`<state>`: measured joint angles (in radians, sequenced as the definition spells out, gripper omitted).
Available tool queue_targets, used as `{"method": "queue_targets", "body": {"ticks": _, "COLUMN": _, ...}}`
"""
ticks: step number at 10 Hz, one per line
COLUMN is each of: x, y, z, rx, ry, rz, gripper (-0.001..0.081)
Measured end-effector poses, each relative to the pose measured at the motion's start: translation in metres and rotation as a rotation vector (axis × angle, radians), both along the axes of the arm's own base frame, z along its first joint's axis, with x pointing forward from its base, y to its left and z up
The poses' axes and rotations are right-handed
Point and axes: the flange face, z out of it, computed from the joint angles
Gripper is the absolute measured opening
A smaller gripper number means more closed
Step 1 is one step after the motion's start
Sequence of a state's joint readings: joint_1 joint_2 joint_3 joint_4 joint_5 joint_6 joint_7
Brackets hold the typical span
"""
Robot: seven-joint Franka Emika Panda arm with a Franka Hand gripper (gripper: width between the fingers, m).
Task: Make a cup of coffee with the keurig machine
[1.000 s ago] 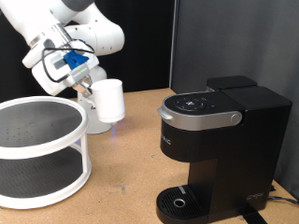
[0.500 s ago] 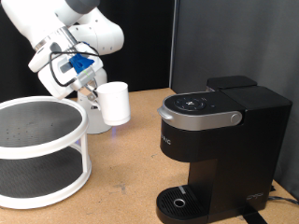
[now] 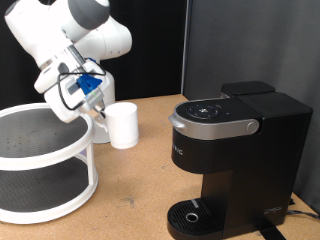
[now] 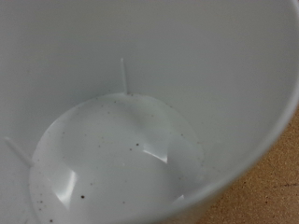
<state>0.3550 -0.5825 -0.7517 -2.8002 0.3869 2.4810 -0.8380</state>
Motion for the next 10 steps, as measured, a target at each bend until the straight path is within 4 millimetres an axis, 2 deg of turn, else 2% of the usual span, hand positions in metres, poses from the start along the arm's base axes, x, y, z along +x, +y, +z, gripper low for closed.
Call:
{"method": "queue_targets", "body": {"ticks": 4, "x": 0.013, "y": 0.009, "z": -0.031, "rx": -0.031, "ry": 0.004, "rz": -0.002, "gripper": 0.0069}}
{"method": "queue_targets", "body": {"ticks": 10, "x": 0.020, "y": 0.010, "z": -0.078, "rx": -0.041, "ry": 0.012, "rz": -0.012, "gripper": 0.0069}}
